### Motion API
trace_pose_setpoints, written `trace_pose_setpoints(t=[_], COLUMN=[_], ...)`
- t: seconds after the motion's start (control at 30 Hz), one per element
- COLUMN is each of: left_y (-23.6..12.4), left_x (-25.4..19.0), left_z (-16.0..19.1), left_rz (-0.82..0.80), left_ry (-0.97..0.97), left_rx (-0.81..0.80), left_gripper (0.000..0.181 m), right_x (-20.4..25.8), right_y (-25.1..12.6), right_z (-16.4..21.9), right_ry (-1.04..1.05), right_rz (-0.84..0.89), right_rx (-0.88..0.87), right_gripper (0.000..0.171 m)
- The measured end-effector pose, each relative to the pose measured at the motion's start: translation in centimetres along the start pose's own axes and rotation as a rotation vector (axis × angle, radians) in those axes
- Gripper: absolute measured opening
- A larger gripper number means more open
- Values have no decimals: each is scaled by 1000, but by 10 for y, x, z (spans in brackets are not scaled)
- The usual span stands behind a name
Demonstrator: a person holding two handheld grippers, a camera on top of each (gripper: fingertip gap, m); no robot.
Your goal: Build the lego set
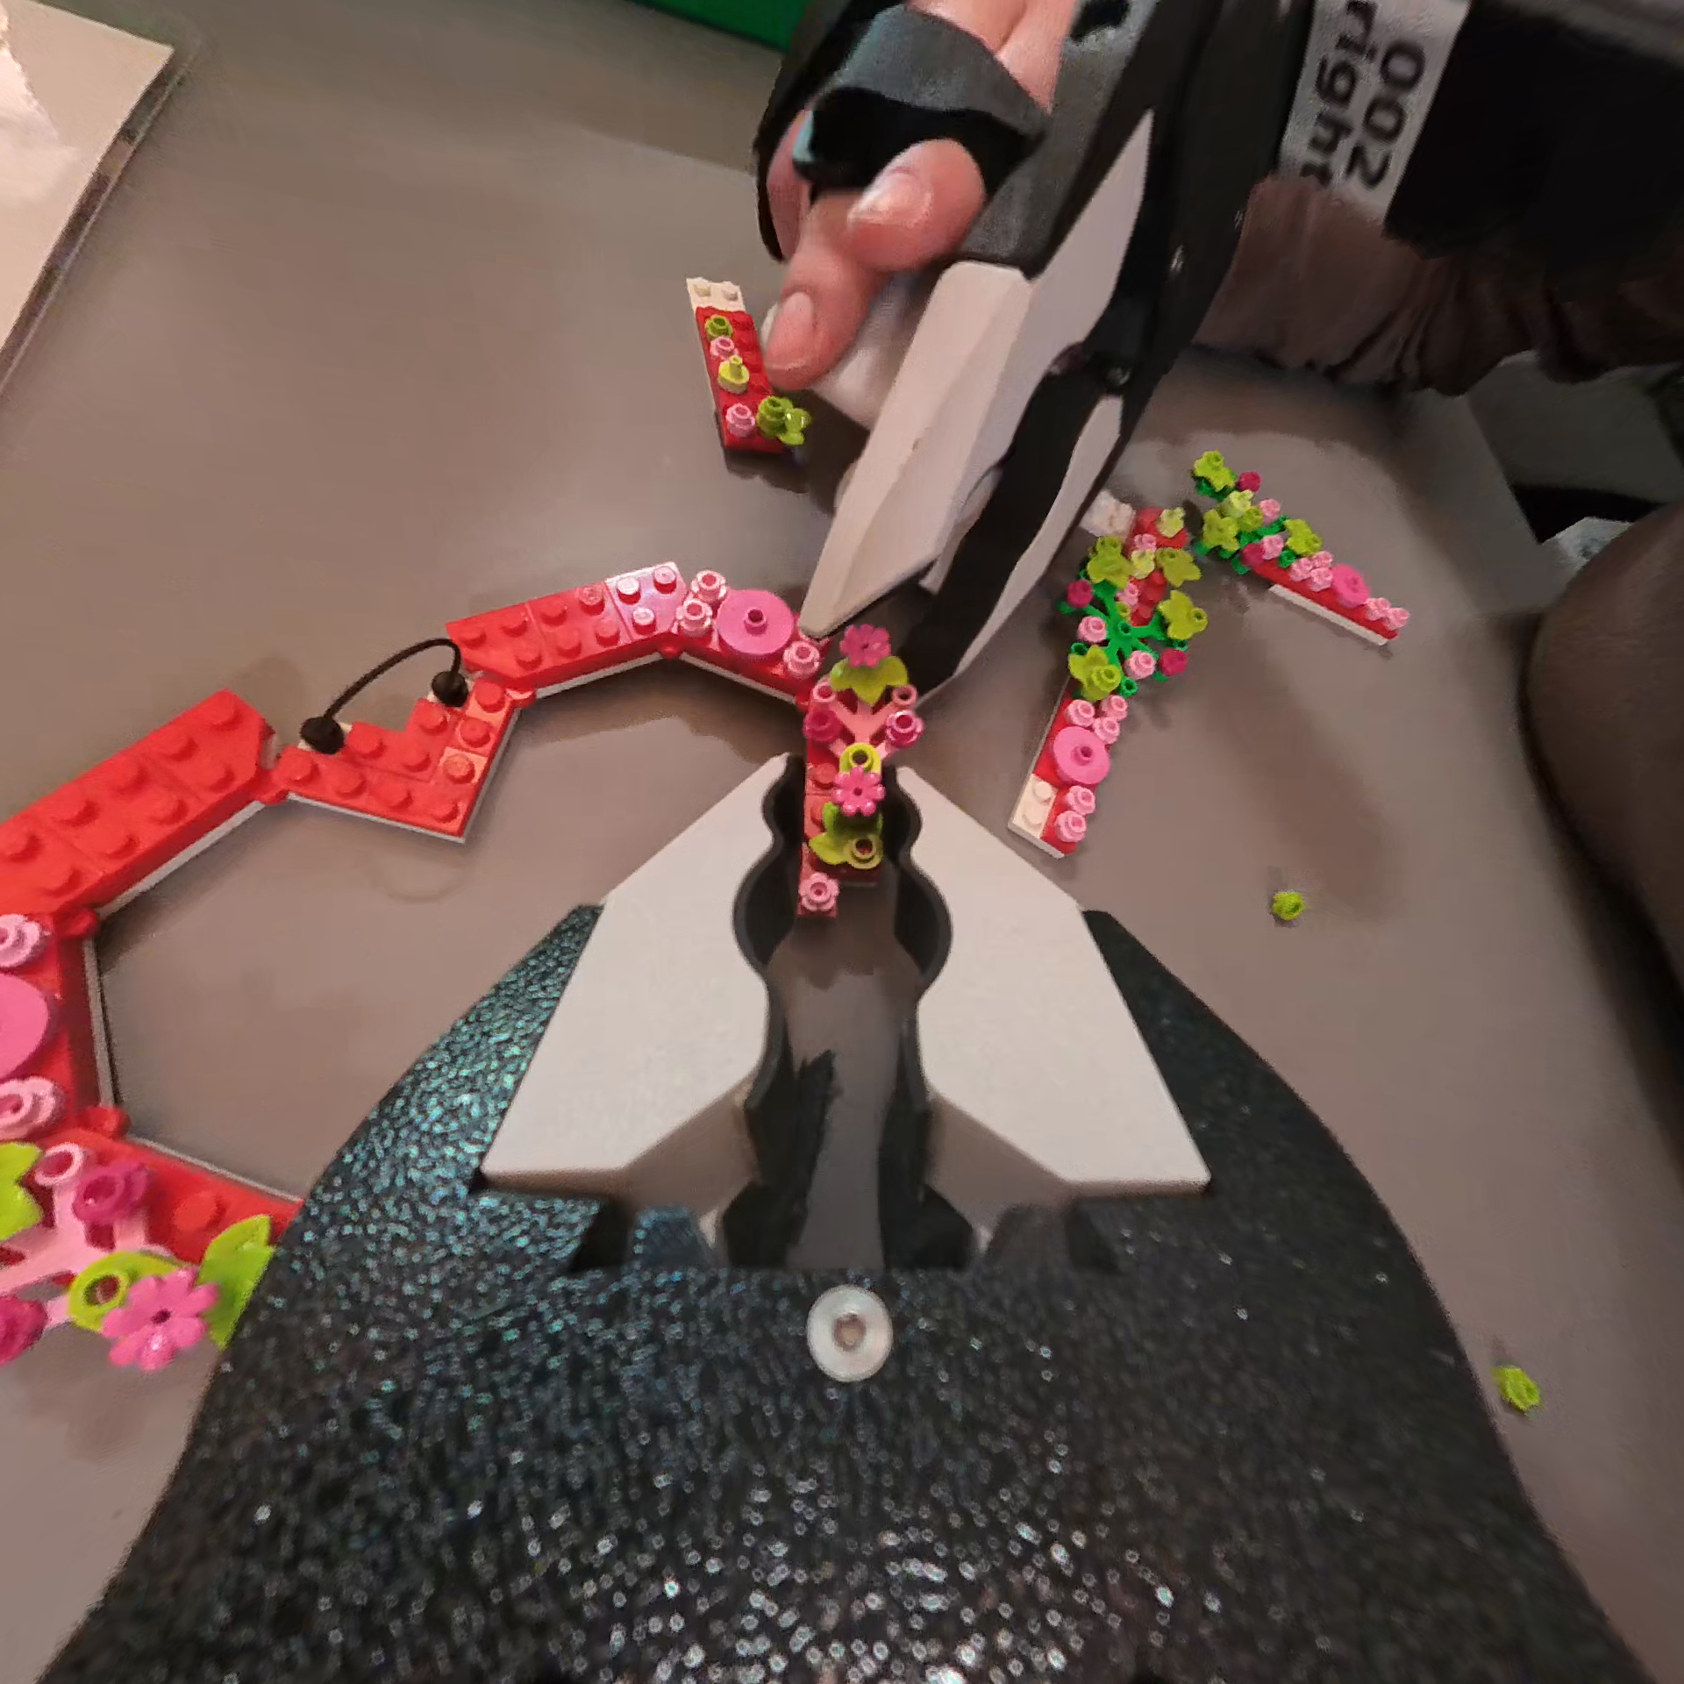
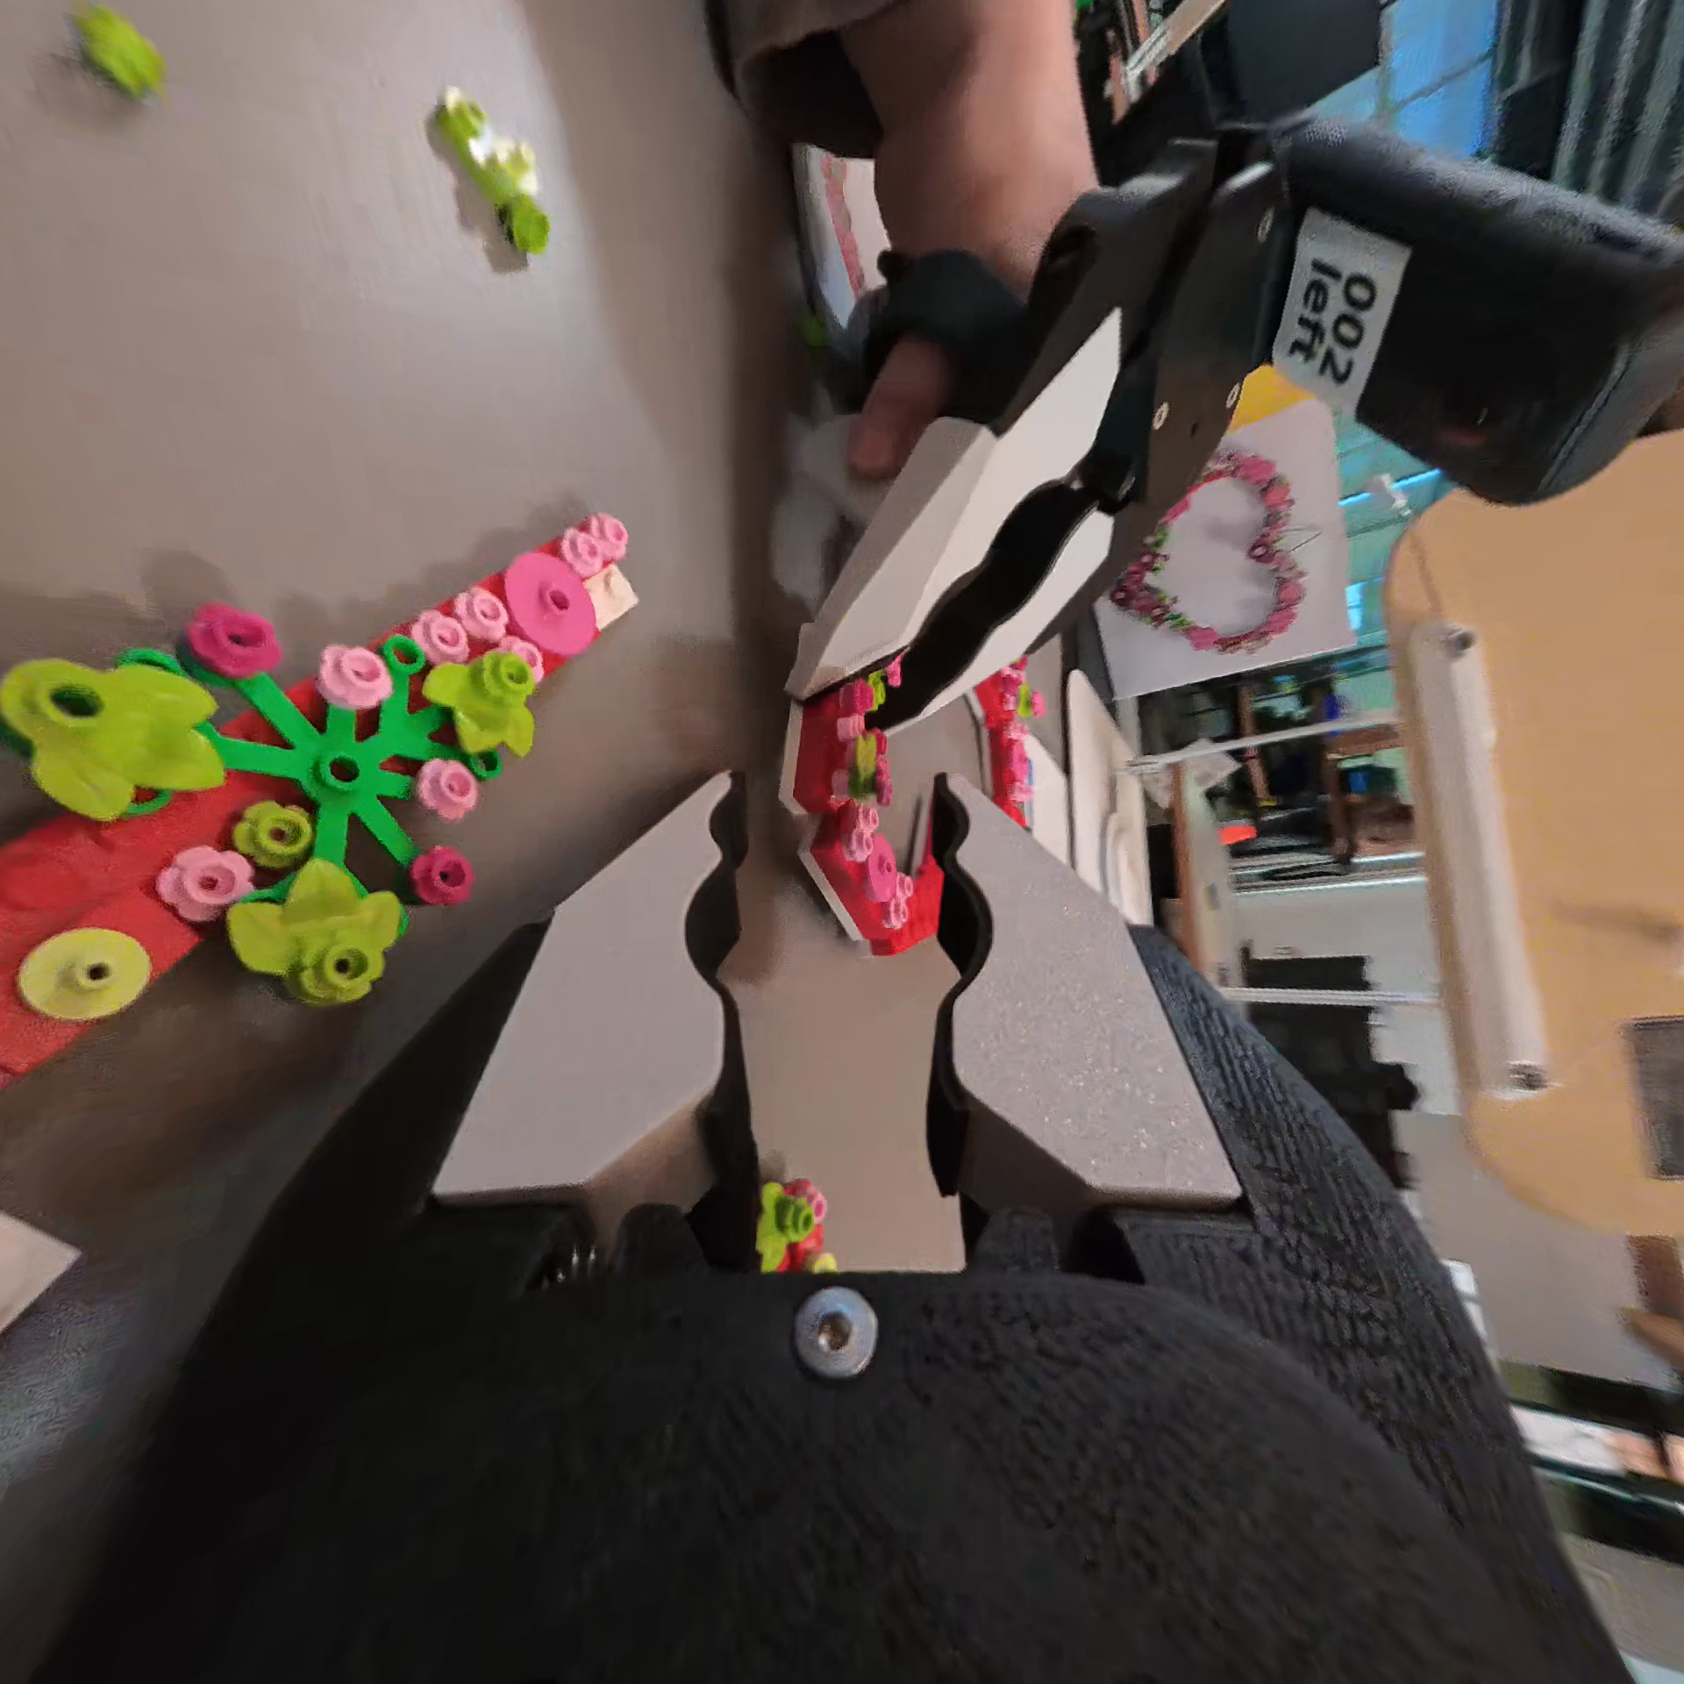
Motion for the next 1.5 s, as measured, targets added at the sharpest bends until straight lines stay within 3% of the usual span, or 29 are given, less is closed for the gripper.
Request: trace_pose_setpoints(t=[0.03, 0.37, 0.83, 1.5], left_y=[-1, -3, -3, -1], left_x=[0, -1, 0, 1], left_z=[0, -2, -2, -1], left_rz=[8, 61, 57, 42], left_ry=[-8, -65, -92, -127], left_rx=[-5, -31, -28, -27], left_gripper=[15, 15, 15, 15], right_x=[-1, -4, -3, 0], right_y=[0, 4, 4, 4], right_z=[1, -3, -3, -2], right_ry=[-39, -155, -220, -157], right_rz=[22, 104, 124, 95], right_rx=[14, 46, 70, 88], right_gripper=[39, 23, 22, 22])
Point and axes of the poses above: each gripper's, where its closed fingertips meet, y out along the fingers, z out of its underside, x = y × z across the jaws, the point moved 1 cm from there along -y, back along the fingers, and after that the axes turned 2 degrees about -z, right-handed, at the moved point
